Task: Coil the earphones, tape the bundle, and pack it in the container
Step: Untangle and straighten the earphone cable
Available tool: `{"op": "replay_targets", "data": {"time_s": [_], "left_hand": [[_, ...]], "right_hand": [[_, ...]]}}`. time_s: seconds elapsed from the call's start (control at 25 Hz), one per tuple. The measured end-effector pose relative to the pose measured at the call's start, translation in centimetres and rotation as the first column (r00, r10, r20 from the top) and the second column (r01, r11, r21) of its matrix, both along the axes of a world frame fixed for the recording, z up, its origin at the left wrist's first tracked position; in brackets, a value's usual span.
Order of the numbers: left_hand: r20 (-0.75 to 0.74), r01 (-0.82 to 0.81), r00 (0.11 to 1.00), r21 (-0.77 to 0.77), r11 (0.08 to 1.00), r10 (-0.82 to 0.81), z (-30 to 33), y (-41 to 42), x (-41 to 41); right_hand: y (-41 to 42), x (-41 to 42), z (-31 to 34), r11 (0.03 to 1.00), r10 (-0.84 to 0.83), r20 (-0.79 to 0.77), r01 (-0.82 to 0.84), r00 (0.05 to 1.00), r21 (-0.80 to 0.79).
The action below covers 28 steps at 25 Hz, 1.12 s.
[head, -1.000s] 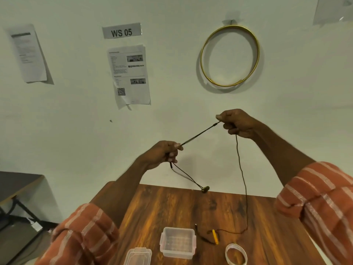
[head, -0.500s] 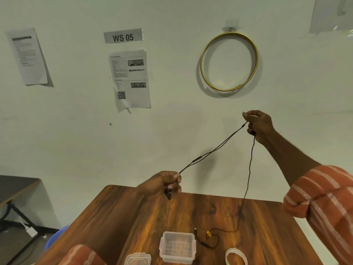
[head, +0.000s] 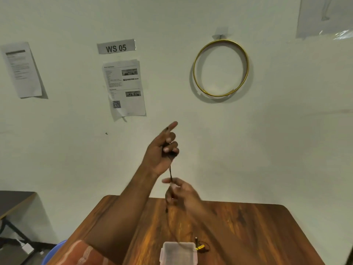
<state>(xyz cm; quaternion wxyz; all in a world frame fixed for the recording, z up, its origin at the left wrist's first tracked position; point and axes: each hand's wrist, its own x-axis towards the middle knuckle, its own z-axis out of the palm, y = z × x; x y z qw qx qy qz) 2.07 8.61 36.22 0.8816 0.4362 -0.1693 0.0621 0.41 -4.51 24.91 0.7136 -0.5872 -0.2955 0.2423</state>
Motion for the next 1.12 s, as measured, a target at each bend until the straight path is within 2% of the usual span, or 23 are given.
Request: {"op": "replay_targets", "data": {"time_s": [0.08, 0.12, 0.16, 0.2, 0.24, 0.28, 0.32, 0.4, 0.44, 0.48, 0.6, 0.68, 0.76, 0.84, 0.96, 1.04, 1.12], "left_hand": [[0.040, -0.191, 0.981, -0.023, 0.981, 0.192, 2.0, 1.6, 0.2], [0.058, -0.324, 0.945, 0.050, 0.945, 0.321, 2.7, 2.5, 0.3], [0.106, -0.456, 0.890, 0.203, 0.866, 0.444, 3.1, 3.3, 0.2], [0.185, -0.550, 0.831, 0.411, 0.727, 0.524, 3.2, 3.9, 0.0], [0.261, -0.561, 0.813, 0.593, 0.578, 0.521, 2.9, 4.2, -0.4], [0.286, -0.493, 0.850, 0.727, 0.477, 0.441, 2.1, 4.4, -0.8], [0.242, -0.372, 0.915, 0.816, 0.442, 0.324, 1.0, 4.4, -1.2], [0.078, -0.115, 0.992, 0.883, 0.456, 0.100, -1.4, 3.7, -2.4], [0.022, -0.021, 1.000, 0.866, 0.500, 0.004, -2.5, 3.0, -2.9], [-0.014, 0.061, 0.996, 0.811, 0.581, -0.085, -3.5, 2.1, -3.4], [-0.022, 0.221, 0.969, 0.521, 0.825, -0.246, -5.0, -0.9, -4.1], [0.014, 0.290, 0.951, 0.301, 0.908, -0.308, -5.1, -2.2, -4.1], [0.044, 0.294, 0.953, 0.103, 0.950, -0.300, -4.8, -2.7, -3.9], [0.055, 0.189, 0.981, -0.025, 0.982, -0.188, -3.8, -2.7, -3.0], [0.045, -0.166, 0.984, -0.102, 0.981, 0.171, -1.2, -1.6, -0.7], [0.089, -0.409, 0.908, -0.029, 0.912, 0.410, 0.8, 0.4, 0.9], [0.210, -0.590, 0.807, 0.236, 0.773, 0.552, 1.8, 2.5, 1.8]], "right_hand": [[-0.4, -2.3, -1.3, 0.996, -0.076, 0.093, 0.081, 0.993, -0.049], [-0.8, -3.1, -1.6, 0.991, -0.087, 0.154, 0.101, 0.984, -0.082], [-1.3, -3.7, -1.4, 0.988, -0.092, 0.197, 0.114, 0.976, -0.105], [-2.0, -3.9, -1.0, 0.983, -0.106, 0.239, 0.137, 0.965, -0.118], [-2.8, -3.7, -0.2, 0.976, -0.137, 0.293, 0.179, 0.946, -0.123], [-3.5, -3.2, 0.9, 0.966, -0.181, 0.355, 0.234, 0.917, -0.113], [-4.3, -2.3, 2.4, 0.957, -0.222, 0.410, 0.279, 0.884, -0.082], [-5.8, 0.2, 5.5, 0.943, -0.302, 0.456, 0.332, 0.837, 0.017], [-6.3, 1.7, 7.1, 0.936, -0.337, 0.452, 0.346, 0.826, 0.067], [-6.8, 3.1, 8.5, 0.932, -0.355, 0.440, 0.348, 0.825, 0.099], [-6.8, 6.3, 10.4, 0.956, -0.293, 0.406, 0.278, 0.865, 0.099], [-6.2, 7.2, 9.7, 0.965, -0.263, 0.364, 0.246, 0.894, 0.092], [-5.4, 7.6, 7.9, 0.952, -0.304, 0.282, 0.282, 0.910, 0.116], [-4.3, 7.0, 5.7, 0.940, -0.341, 0.276, 0.336, 0.899, 0.067], [-3.0, 3.7, 1.2, 0.954, -0.239, 0.360, 0.288, 0.902, -0.088], [-3.4, 0.7, -1.7, 0.962, -0.093, 0.442, 0.195, 0.892, -0.189], [-4.5, -1.5, -2.4, 0.950, -0.035, 0.523, 0.192, 0.852, -0.248]]}}
